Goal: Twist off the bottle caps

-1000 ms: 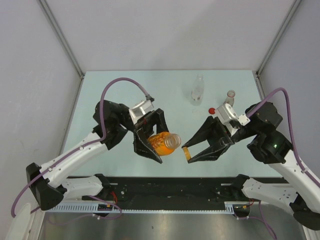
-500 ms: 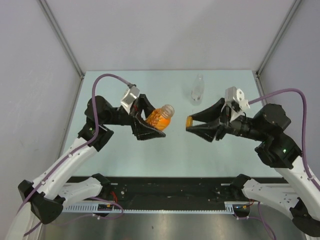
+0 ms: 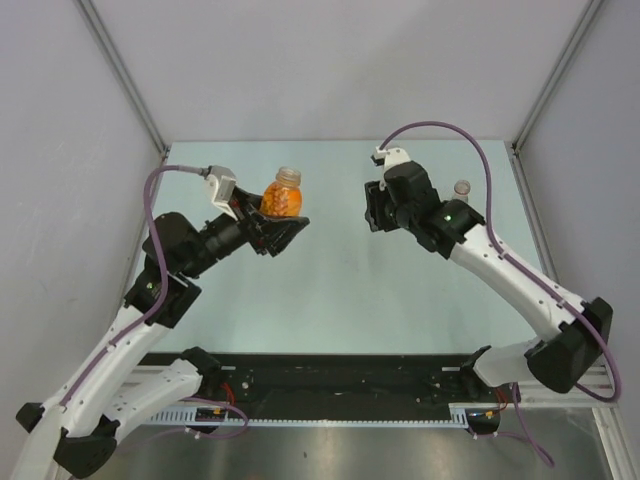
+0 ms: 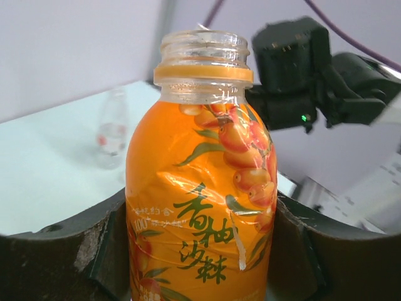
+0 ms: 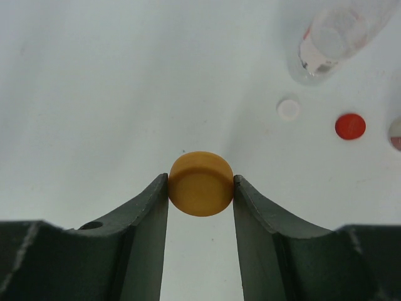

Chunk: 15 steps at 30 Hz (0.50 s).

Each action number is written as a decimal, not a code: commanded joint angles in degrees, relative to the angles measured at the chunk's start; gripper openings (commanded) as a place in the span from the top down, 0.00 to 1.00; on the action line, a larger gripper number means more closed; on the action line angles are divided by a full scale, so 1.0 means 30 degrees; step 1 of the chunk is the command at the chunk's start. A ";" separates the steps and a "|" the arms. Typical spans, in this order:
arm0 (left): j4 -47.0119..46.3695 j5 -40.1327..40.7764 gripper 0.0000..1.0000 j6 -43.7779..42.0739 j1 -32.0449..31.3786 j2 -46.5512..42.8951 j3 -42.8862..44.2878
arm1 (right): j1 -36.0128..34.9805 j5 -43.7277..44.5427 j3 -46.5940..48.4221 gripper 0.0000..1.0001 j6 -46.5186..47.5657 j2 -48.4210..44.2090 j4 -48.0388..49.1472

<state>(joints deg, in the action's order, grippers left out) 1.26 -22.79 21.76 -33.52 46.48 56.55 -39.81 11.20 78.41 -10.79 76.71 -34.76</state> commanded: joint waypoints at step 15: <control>0.3330 0.7566 0.98 -0.0720 0.0098 -0.2485 -0.2357 | 0.1903 0.0603 -0.1410 1.00 -0.2644 0.7212 0.1450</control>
<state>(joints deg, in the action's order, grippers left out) 12.16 -1.63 20.45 -33.45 40.01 49.71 -34.83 12.97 75.05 -16.62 96.18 -33.80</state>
